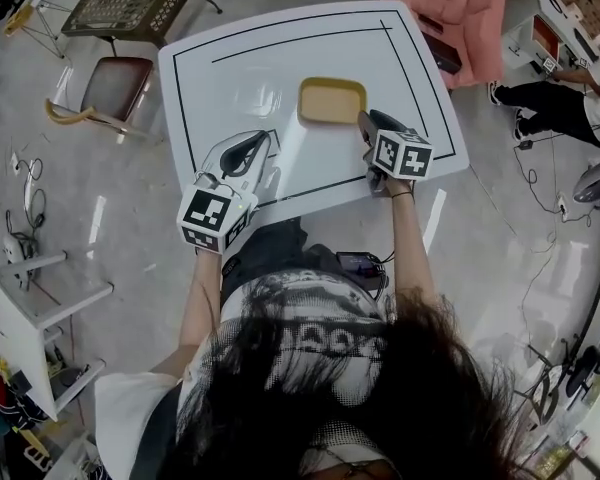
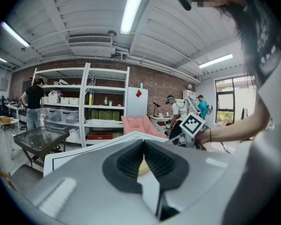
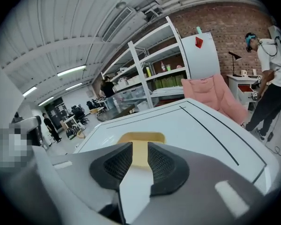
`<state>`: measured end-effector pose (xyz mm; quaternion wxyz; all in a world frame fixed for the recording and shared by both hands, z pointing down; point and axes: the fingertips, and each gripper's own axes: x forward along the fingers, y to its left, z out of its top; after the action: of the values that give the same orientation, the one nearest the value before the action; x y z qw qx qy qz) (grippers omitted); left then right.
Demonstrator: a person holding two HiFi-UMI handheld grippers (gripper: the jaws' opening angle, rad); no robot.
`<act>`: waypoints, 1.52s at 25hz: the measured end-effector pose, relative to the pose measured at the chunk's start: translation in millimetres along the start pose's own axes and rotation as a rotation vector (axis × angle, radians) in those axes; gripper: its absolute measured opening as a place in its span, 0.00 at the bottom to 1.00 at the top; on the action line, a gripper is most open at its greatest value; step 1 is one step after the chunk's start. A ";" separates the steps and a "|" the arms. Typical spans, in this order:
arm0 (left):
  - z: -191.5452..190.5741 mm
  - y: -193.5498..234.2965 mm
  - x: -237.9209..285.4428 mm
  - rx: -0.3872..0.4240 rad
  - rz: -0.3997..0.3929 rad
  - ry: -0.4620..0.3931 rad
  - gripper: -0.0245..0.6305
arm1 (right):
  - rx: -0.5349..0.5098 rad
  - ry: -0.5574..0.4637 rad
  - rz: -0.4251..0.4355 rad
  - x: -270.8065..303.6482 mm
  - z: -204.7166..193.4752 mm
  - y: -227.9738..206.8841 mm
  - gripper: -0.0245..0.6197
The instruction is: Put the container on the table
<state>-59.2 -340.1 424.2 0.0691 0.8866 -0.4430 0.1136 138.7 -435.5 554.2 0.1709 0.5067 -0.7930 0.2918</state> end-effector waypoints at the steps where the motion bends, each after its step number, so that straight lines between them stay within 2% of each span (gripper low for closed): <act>1: -0.1 -3.2 -1.6 0.002 -0.001 0.000 0.04 | -0.004 -0.017 0.019 -9.1 1.5 6.7 0.20; 7: -0.9 -23.2 -18.3 0.013 -0.004 -0.003 0.04 | -0.014 -0.104 0.106 -64.3 1.8 43.9 0.17; 13: -0.4 -53.3 -36.0 0.027 -0.015 -0.006 0.04 | -0.023 -0.159 0.147 -118.3 -12.0 65.7 0.17; 23: -13.1 -113.5 -72.5 0.039 -0.036 0.002 0.04 | -0.025 -0.183 0.173 -196.5 -64.9 91.1 0.14; 30: -18.8 -155.7 -110.0 0.041 -0.008 0.000 0.04 | -0.050 -0.194 0.205 -240.8 -96.6 105.4 0.11; 38: -28.8 -160.9 -155.7 0.046 0.036 0.006 0.04 | -0.073 -0.210 0.252 -251.8 -112.1 143.1 0.07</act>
<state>-24.9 -117.6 407.6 0.0481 0.8794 -0.4561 0.1278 114.4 -141.7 456.5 0.0677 0.4244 -0.8739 0.2272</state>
